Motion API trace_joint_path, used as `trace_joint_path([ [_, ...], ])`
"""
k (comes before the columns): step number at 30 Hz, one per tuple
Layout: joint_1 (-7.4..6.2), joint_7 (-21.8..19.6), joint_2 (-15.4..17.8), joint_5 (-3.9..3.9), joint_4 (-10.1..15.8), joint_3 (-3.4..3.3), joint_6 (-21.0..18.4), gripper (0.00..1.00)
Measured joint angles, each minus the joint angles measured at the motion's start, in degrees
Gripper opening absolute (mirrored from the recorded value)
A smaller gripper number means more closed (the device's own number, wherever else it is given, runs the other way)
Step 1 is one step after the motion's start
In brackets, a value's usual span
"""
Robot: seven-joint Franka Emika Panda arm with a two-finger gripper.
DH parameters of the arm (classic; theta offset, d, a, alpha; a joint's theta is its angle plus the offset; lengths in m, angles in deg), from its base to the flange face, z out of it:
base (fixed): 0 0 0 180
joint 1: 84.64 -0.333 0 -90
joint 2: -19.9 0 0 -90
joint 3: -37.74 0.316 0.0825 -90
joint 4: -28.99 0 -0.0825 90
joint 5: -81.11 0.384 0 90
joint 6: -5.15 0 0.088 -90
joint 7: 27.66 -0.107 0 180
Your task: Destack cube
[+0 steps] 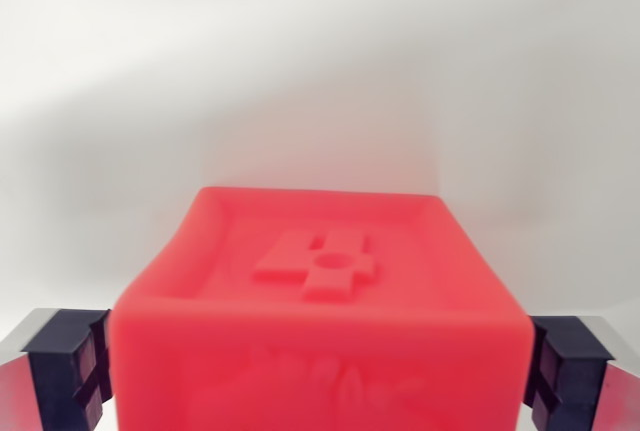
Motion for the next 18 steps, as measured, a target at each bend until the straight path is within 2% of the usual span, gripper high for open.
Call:
trace_joint_path([
  [12,0.0,0.0,0.1,0.0,0.02,0.0,-0.06,1.0],
  [18,-0.02,-0.01,1.2,-0.01,0.33,-0.05,-0.67,1.0],
])
